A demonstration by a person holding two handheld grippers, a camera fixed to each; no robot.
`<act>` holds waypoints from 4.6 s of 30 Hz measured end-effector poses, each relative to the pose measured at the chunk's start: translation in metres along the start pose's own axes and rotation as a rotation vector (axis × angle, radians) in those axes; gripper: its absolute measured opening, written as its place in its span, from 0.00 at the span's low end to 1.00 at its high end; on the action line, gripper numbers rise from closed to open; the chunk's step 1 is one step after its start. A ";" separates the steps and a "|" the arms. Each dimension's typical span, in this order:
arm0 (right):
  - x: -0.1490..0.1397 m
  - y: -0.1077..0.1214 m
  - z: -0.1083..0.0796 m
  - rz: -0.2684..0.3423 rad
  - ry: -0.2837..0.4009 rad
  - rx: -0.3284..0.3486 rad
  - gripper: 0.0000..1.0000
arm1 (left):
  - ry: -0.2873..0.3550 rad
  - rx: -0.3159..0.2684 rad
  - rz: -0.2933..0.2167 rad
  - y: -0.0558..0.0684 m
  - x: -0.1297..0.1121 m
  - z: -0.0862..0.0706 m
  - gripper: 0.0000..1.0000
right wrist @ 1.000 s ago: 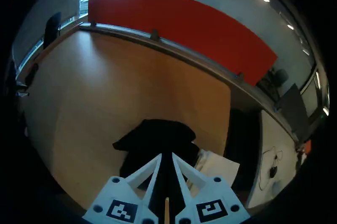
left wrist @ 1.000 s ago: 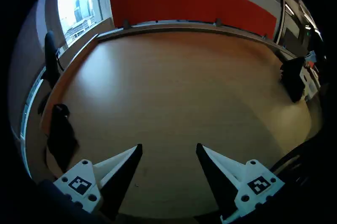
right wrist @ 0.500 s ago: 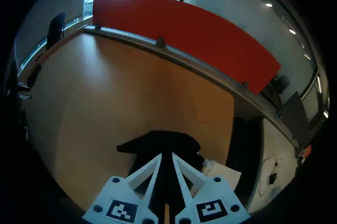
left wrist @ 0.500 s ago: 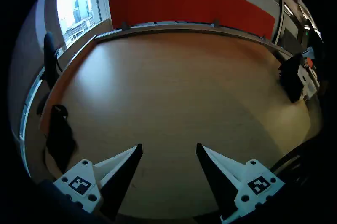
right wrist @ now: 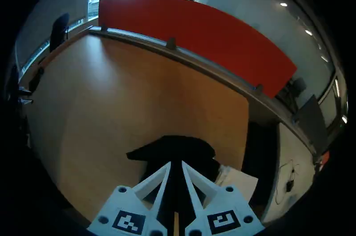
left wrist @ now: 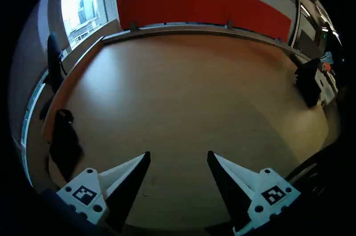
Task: Fold towel
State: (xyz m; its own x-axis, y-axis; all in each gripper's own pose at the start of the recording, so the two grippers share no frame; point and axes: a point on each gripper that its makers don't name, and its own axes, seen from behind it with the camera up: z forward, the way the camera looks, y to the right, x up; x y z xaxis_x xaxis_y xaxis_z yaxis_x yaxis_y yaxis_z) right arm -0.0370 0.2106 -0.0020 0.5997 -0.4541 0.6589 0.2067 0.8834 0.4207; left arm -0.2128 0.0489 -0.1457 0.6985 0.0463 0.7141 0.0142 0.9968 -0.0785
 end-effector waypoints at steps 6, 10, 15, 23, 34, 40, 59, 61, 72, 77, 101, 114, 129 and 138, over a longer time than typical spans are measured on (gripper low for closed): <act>-0.025 0.003 -0.004 0.019 -0.029 -0.019 0.10 | 0.002 -0.001 0.003 -0.001 0.001 0.000 0.95; -0.048 0.013 -0.006 0.033 -0.063 -0.052 0.10 | 0.002 -0.002 0.010 0.000 0.000 -0.001 0.94; -0.070 0.025 -0.005 0.063 -0.094 -0.079 0.10 | -0.002 -0.003 0.020 0.001 -0.002 -0.002 0.94; -0.100 0.036 0.002 0.094 -0.147 -0.099 0.10 | -0.004 0.004 0.028 -0.001 -0.003 -0.006 0.95; -0.145 0.045 0.016 0.172 -0.224 -0.116 0.10 | -0.023 0.025 0.035 -0.003 -0.011 -0.011 0.95; -0.162 0.047 0.021 0.197 -0.257 -0.118 0.11 | -0.028 0.032 0.039 -0.002 -0.012 -0.013 0.95; -0.181 0.041 0.026 0.213 -0.297 -0.110 0.11 | -0.028 0.032 0.044 0.001 -0.007 -0.012 0.95; -0.182 0.040 0.027 0.214 -0.295 -0.113 0.11 | -0.028 0.032 0.042 0.001 -0.007 -0.012 0.95; -0.178 0.039 0.025 0.211 -0.276 -0.129 0.12 | -0.028 0.030 0.039 0.000 -0.008 -0.012 0.95; -0.177 0.038 0.023 0.213 -0.274 -0.136 0.16 | -0.025 0.028 0.042 -0.001 -0.008 -0.012 0.95; -0.135 0.015 0.008 0.273 -0.122 -0.144 0.93 | 0.006 0.000 0.025 -0.004 -0.003 -0.013 0.95; -0.037 -0.019 -0.006 0.373 0.195 -0.156 0.93 | 0.047 -0.002 0.006 -0.005 0.016 -0.012 0.95; 0.045 -0.049 -0.036 0.450 0.517 -0.152 0.93 | 0.109 -0.005 -0.010 -0.008 0.040 -0.007 0.94; 0.078 -0.054 -0.057 0.475 0.682 -0.177 0.92 | 0.167 0.001 -0.003 -0.009 0.061 -0.005 0.94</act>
State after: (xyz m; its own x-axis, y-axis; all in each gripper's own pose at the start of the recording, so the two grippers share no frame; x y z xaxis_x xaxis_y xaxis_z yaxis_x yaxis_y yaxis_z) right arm 0.0430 0.1341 -0.0091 0.9763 0.0891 0.1970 -0.1012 0.9935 0.0526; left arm -0.1668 0.0422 -0.1049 0.8074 0.0316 0.5891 0.0159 0.9970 -0.0752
